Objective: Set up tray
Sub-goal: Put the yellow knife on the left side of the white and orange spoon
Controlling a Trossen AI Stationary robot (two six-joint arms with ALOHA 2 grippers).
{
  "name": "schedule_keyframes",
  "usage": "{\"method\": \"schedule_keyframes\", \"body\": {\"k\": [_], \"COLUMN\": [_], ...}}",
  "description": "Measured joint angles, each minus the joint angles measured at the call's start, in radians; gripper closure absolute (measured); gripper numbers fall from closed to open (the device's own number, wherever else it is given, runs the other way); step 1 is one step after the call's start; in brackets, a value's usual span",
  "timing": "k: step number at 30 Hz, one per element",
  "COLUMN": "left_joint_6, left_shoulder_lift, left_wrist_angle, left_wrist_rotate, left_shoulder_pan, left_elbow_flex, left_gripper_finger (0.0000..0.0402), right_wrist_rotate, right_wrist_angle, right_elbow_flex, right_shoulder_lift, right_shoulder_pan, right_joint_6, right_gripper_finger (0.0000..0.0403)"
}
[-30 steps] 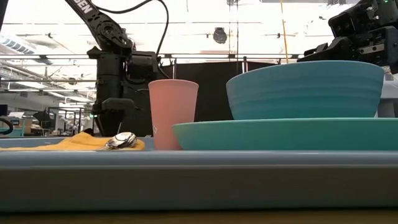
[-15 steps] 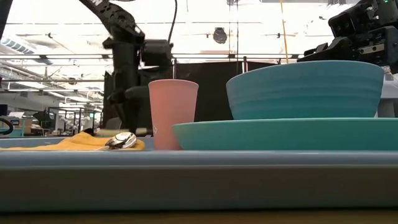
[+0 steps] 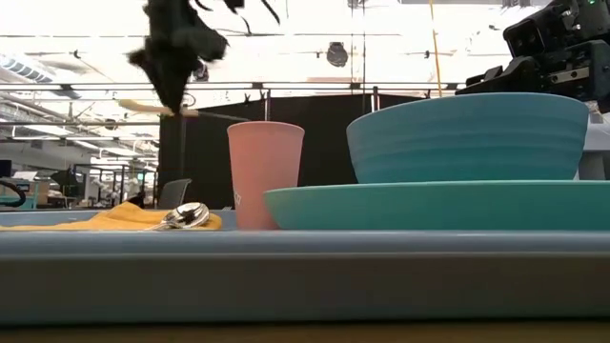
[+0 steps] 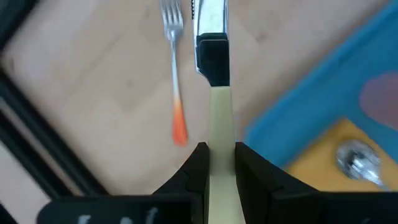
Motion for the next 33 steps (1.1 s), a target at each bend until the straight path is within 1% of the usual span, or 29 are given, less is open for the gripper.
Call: {"method": "schedule_keyframes", "body": {"k": [3, 5, 8, 11, 13, 16, 20, 23, 27, 33], "left_joint_6": [-0.243, -0.423, -0.644, -0.831, -0.936, -1.088, -1.221, -1.304, -1.314, -1.349], "left_shoulder_lift": [-0.029, -0.030, -0.019, 0.014, 0.039, 0.087, 0.163, 0.213, 0.269, 0.329], "left_wrist_angle": [-0.060, -0.058, 0.016, 0.130, 0.189, 0.223, 0.283, 0.357, 0.446, 0.444], "left_wrist_rotate": [-0.001, 0.005, 0.017, -0.024, -0.059, -0.097, -0.094, -0.089, -0.021, -0.025], "left_shoulder_pan": [-0.131, -0.229, -0.366, -0.478, -0.532, -0.597, -0.638, -0.654, -0.665, -0.677], "left_elbow_flex": [0.000, 0.000, -0.001, -0.001, -0.001, -0.001, -0.001, -0.001, 0.001, 0.034], "left_gripper_finger": [0.0351, 0.0351, 0.0351, 0.0351, 0.0351, 0.0351, 0.0351, 0.0351, 0.0351, 0.0351], "right_wrist_rotate": [0.000, 0.000, 0.000, 0.000, 0.000, 0.000, 0.000, 0.000, 0.000, 0.000], "right_wrist_angle": [-0.005, -0.005, -0.005, -0.005, -0.005, -0.005, -0.003, 0.002, 0.001, 0.002], "right_elbow_flex": [0.000, 0.000, 0.000, 0.000, 0.000, 0.000, 0.000, 0.000, 0.000, 0.000], "right_shoulder_lift": [0.000, 0.000, 0.000, 0.000, 0.000, 0.000, 0.000, 0.000, 0.001, 0.001], "right_shoulder_pan": [0.000, 0.000, 0.000, 0.000, 0.000, 0.000, 0.000, 0.000, 0.000, 0.000], "right_joint_6": [0.000, 0.000, 0.000, -0.002, -0.005, -0.007, -0.008, -0.008, -0.007, -0.004], "right_gripper_finger": [0.0403, 0.0403, 0.0403, 0.0403, 0.0403, 0.0403, 0.0403, 0.0403, 0.0403, 0.0403]}}
